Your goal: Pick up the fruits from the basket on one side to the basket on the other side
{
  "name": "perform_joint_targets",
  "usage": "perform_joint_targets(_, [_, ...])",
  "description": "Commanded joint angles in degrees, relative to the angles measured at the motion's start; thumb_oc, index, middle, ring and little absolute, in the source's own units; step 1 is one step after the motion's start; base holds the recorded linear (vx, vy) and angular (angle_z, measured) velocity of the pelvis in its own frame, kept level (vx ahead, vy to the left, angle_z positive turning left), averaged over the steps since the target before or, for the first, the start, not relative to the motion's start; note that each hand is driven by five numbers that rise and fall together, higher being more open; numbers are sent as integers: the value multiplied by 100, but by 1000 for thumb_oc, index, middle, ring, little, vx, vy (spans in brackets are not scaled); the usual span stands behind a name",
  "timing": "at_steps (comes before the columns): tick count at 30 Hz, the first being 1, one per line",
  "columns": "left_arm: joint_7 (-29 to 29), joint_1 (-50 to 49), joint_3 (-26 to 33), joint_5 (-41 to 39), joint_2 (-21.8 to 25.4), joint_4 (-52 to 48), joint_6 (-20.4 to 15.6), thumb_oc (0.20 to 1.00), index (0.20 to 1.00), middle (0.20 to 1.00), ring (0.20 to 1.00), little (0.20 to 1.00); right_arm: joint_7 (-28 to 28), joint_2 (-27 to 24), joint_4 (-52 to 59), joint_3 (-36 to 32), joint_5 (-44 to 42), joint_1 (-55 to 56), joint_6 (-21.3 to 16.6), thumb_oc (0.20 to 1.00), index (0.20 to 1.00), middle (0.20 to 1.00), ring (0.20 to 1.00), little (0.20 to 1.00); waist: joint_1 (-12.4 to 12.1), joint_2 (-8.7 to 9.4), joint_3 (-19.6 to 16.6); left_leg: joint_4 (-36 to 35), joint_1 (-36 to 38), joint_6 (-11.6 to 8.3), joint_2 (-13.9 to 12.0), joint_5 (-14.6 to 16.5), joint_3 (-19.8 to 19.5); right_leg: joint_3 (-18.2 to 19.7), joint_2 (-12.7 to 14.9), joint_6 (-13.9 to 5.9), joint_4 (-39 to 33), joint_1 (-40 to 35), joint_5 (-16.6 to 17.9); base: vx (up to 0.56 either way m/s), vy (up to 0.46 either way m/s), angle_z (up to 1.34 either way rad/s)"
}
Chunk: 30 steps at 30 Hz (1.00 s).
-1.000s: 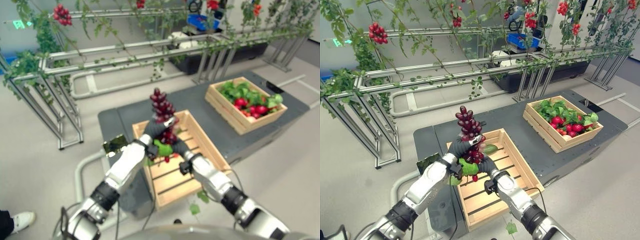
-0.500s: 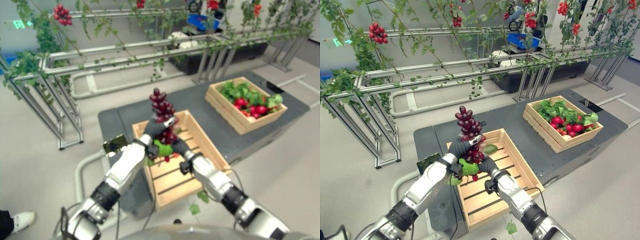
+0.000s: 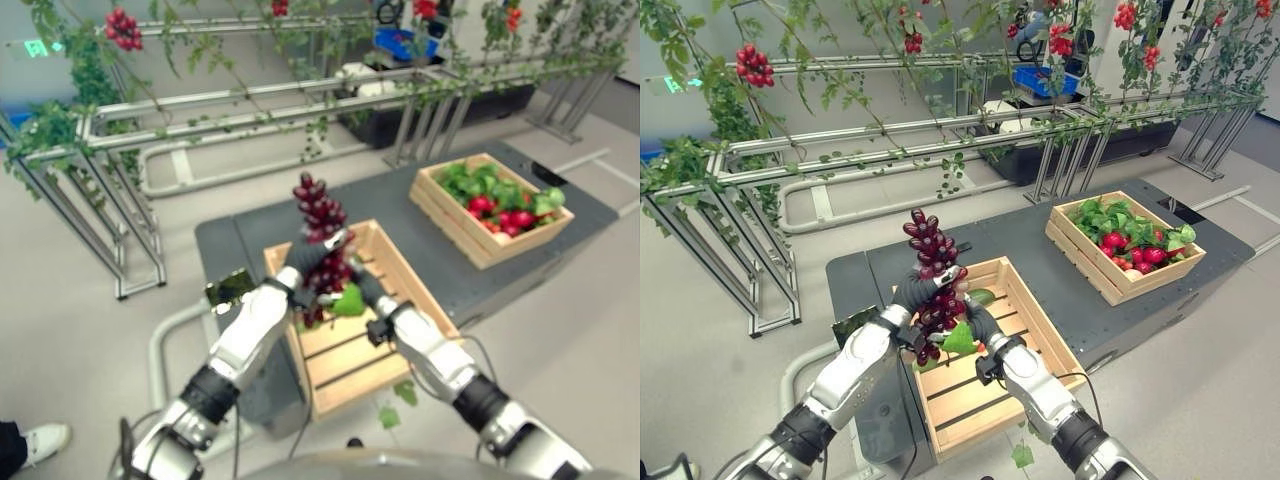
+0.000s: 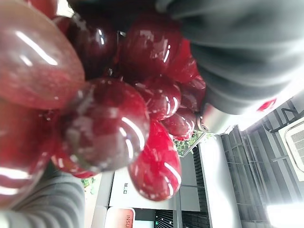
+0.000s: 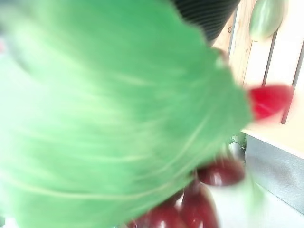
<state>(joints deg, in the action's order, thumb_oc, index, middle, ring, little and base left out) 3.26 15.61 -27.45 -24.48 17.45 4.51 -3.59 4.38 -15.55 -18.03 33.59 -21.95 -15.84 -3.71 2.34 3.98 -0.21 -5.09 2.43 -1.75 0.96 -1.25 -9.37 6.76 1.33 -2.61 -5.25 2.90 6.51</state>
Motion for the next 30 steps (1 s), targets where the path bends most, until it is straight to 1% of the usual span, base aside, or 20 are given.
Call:
perform_joint_targets(1, [-73,334,174,-45,-157,-135,-492,200,200,200,200,200,73,183,447,-409,-39,-156,-474,1000,1000,1000,1000,1000,48,76,-249,97,34,202,231,714,-102,302,4,-235,119,-286,-796,0,0,0])
perform_joint_targets(7, [-67,364,75,-105,-213,-122,-499,200,200,200,200,200,44,271,460,-323,-78,-271,-484,1000,1000,1000,1000,1000,36,76,-237,106,23,201,230,706,-109,299,10,-232,122,-278,-788,0,0,0])
perform_joint_targets(19, [-15,565,-260,-248,-378,-66,-476,200,200,200,200,200,-82,638,235,0,-312,-756,-477,1000,1000,1000,1000,1000,-6,76,-210,115,-16,208,251,686,-138,292,1,-222,110,-254,-765,0,0,0])
perform_joint_targets(25, [63,626,-380,-442,-451,-109,-510,200,200,200,200,200,-221,847,-123,105,-399,-925,-484,1000,1000,1000,1000,1000,-42,70,-179,119,-50,215,265,673,-157,282,6,-224,116,-236,-748,5,0,0])
perform_joint_targets(26, [54,630,-403,-460,-471,-109,-505,200,200,200,200,200,-245,885,-207,123,-396,-951,-474,1000,1000,1000,1000,1000,-51,54,-185,101,-5,226,253,724,-166,275,-4,-216,102,-283,-798,0,0,0])
perform_joint_targets(27, [54,638,-402,-459,-469,-110,-506,200,200,200,200,200,-245,888,-211,122,-396,-961,-478,1000,1000,1000,1000,1000,-50,67,-172,121,-47,215,267,669,-162,281,6,-223,114,-246,-748,31,4,0])
perform_joint_targets(29, [56,670,-473,-485,-492,-100,-510,200,200,200,200,200,-345,959,-491,186,-297,-1093,-460,1000,1000,1000,1000,1000,-68,44,-179,100,2,226,254,723,-177,272,4,-217,101,-296,-800,0,0,0])
perform_joint_targets(30, [56,679,-471,-484,-489,-100,-511,200,200,200,200,200,-347,963,-495,184,-295,-1104,-463,1000,1000,1000,1000,1000,-67,59,-171,121,-48,215,269,665,-173,279,15,-225,112,-251,-747,-48,2,1])
